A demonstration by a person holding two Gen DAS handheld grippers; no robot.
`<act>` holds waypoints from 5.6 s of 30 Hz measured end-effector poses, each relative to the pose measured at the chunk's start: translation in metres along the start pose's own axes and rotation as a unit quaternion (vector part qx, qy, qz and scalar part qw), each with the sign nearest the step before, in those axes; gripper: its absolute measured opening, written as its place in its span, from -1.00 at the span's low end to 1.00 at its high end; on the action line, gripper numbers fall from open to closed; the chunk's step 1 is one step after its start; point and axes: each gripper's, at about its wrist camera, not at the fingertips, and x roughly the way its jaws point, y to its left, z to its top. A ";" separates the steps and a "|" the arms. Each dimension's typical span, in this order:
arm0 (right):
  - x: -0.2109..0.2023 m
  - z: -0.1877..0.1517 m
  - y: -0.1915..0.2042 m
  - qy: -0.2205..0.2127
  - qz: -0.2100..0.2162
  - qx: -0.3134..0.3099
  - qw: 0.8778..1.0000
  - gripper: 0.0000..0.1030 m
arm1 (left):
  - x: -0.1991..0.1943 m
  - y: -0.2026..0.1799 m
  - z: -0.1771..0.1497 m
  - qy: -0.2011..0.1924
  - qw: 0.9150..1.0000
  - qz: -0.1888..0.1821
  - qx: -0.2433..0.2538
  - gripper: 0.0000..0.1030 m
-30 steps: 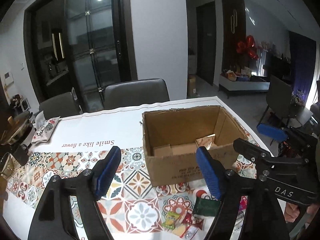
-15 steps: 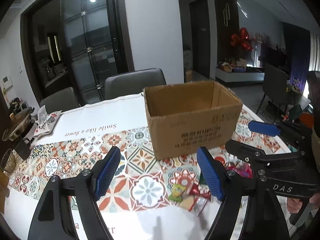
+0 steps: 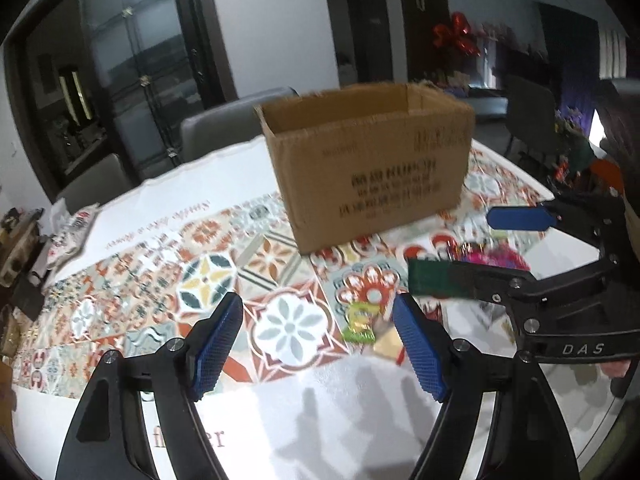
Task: Organize snacks
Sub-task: 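Grasp the yellow-green candy with the left tool while the right tool grasps the red-white candy, then carry both candies over the box and open both tools to release them, then grasp the clear cake packet with the left tool while the right tool grasps the coconut candy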
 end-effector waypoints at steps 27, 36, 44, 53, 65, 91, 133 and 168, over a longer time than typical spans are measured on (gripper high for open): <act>0.079 -0.026 0.002 0.110 0.045 -0.010 0.993 -0.04 | 0.088 0.006 -0.017 0.095 0.988 -0.124 -0.011 -0.05; 0.086 -0.025 0.001 0.115 0.057 -0.001 0.992 -0.19 | 0.106 0.002 -0.013 0.116 0.982 -0.145 -0.029 -0.25; 0.089 -0.025 -0.002 0.116 0.066 0.004 0.991 -0.28 | 0.108 0.000 -0.012 0.127 0.982 -0.138 -0.029 -0.50; 0.093 -0.029 0.004 0.126 0.072 -0.005 0.989 -0.38 | 0.109 0.001 -0.012 0.134 0.982 -0.131 -0.037 -0.51; 0.080 -0.028 0.002 0.109 0.071 0.014 0.991 -0.56 | 0.078 0.004 -0.009 0.103 0.989 -0.097 -0.050 -0.53; -0.033 0.023 -0.014 -0.031 0.041 0.033 0.998 -0.56 | -0.029 -0.008 0.059 -0.042 0.995 -0.078 -0.045 -0.53; -0.005 0.155 -0.092 -0.048 -0.060 0.034 0.996 -0.11 | 0.036 0.022 0.187 -0.044 0.995 -0.026 -0.089 -0.02; -0.061 -0.005 -0.028 -0.061 -0.063 0.065 0.994 0.36 | -0.048 -0.021 0.017 -0.058 0.994 0.002 -0.097 0.30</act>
